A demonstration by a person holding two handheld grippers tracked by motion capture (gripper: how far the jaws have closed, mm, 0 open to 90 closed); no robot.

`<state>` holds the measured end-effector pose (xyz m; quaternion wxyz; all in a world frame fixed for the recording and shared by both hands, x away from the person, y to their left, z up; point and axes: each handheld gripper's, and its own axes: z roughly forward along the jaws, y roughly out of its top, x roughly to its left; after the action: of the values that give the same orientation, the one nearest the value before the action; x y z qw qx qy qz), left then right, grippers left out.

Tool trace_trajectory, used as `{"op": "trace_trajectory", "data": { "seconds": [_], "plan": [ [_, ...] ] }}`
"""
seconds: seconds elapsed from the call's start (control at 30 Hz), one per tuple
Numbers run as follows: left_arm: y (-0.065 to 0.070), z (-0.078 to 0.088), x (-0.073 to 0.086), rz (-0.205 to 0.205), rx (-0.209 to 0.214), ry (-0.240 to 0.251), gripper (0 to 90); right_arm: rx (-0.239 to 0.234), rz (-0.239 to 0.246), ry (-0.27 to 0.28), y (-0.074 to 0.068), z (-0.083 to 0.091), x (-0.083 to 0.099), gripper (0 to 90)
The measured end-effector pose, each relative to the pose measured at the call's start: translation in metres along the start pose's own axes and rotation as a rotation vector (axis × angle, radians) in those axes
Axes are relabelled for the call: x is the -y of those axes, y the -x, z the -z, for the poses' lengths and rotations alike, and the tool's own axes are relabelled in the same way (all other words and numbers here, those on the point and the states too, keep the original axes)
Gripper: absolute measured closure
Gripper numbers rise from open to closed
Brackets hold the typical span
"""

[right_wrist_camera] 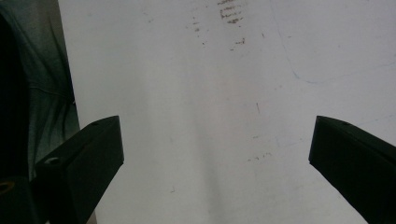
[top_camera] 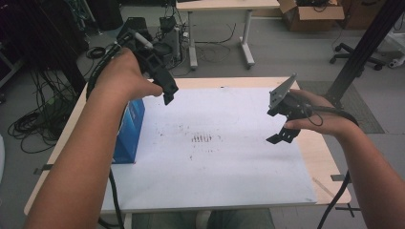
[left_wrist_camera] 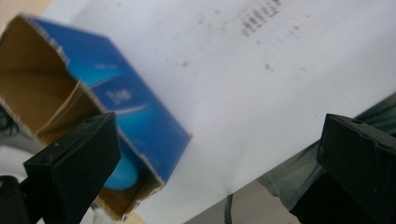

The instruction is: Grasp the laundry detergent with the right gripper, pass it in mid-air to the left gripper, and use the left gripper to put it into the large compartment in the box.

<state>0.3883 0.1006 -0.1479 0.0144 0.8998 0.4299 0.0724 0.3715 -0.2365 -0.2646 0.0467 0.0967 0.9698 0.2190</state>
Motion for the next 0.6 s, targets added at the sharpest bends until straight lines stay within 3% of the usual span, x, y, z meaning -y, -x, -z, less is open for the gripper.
{"op": "trace_trajectory", "data": {
  "seconds": [0.1, 0.33, 0.47, 0.6],
  "plan": [
    [0.013, 0.000, -0.006, -0.059, 0.005, 0.004, 0.3, -0.002, 0.005, -0.005, 0.000, -0.001, -0.002, 3.2],
    [0.028, -0.005, -0.013, -0.175, 0.028, -0.018, 0.2, -0.009, 0.017, -0.023, 0.000, -0.003, -0.006, 3.2],
    [0.035, -0.011, -0.014, -0.257, 0.075, -0.013, 0.2, -0.008, 0.020, -0.031, -0.001, -0.003, -0.008, 3.2],
    [0.043, -0.019, -0.015, -0.319, 0.091, -0.031, 0.2, -0.007, 0.026, -0.041, -0.001, -0.003, -0.010, 3.2]
  ]
}}
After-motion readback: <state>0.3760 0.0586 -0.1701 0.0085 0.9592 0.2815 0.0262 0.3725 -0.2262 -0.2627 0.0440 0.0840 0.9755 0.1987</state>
